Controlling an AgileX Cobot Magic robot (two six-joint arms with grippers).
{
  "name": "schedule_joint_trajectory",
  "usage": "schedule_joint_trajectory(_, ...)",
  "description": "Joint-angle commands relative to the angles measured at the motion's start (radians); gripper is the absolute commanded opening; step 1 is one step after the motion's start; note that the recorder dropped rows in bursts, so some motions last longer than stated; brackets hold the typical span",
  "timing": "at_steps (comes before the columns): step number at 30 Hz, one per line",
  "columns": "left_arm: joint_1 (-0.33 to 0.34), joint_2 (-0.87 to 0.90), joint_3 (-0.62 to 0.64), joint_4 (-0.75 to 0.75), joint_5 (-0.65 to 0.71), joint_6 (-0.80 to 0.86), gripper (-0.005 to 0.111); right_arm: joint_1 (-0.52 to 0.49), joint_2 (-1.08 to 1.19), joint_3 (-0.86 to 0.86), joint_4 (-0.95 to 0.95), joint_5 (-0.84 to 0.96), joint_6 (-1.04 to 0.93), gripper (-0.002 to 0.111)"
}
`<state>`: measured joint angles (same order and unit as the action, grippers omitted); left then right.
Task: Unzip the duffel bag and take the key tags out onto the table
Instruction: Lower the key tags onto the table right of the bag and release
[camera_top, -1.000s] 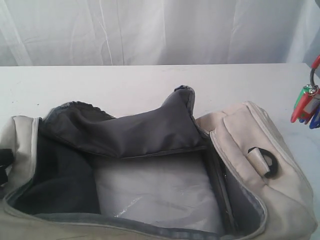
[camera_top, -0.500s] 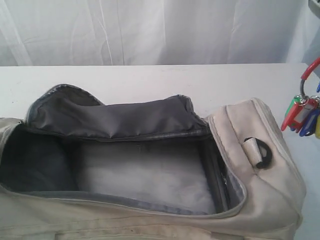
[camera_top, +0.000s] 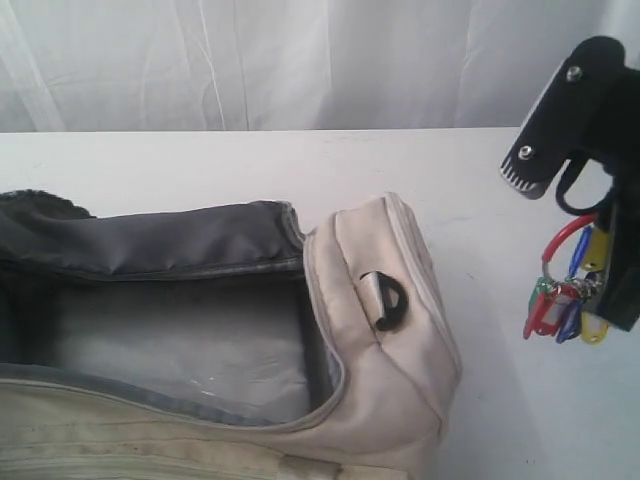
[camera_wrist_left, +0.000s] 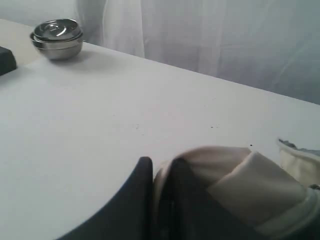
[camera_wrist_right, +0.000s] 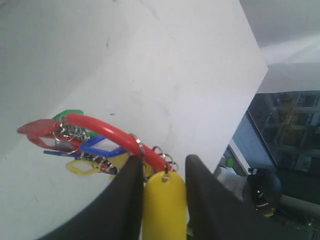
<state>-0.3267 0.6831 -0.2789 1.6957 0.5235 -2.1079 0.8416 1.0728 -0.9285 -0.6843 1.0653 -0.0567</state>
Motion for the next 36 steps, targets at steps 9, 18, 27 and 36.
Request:
schedule_joint_trajectory(9, 0.005, -0.006, -0.024, 0.049, -0.112, 0.023, 0.0, -0.007, 0.158, 0.139, -0.007, -0.255, 0.173, 0.0)
schedule_joint_trajectory(18, 0.005, -0.006, -0.024, 0.049, -0.121, 0.049, 0.0, -0.007, 0.285, 0.172, -0.007, -0.357, 0.234, 0.0)
schedule_joint_trajectory(27, 0.005, -0.006, -0.024, 0.049, -0.121, 0.048, 0.002, -0.007, 0.327, 0.172, -0.078, -0.4, 0.331, 0.029)
schedule_joint_trajectory(36, 0.005, -0.007, -0.026, 0.049, -0.104, 0.043, 0.06, -0.007, 0.325, 0.172, -0.311, -0.275, 0.594, 0.067)
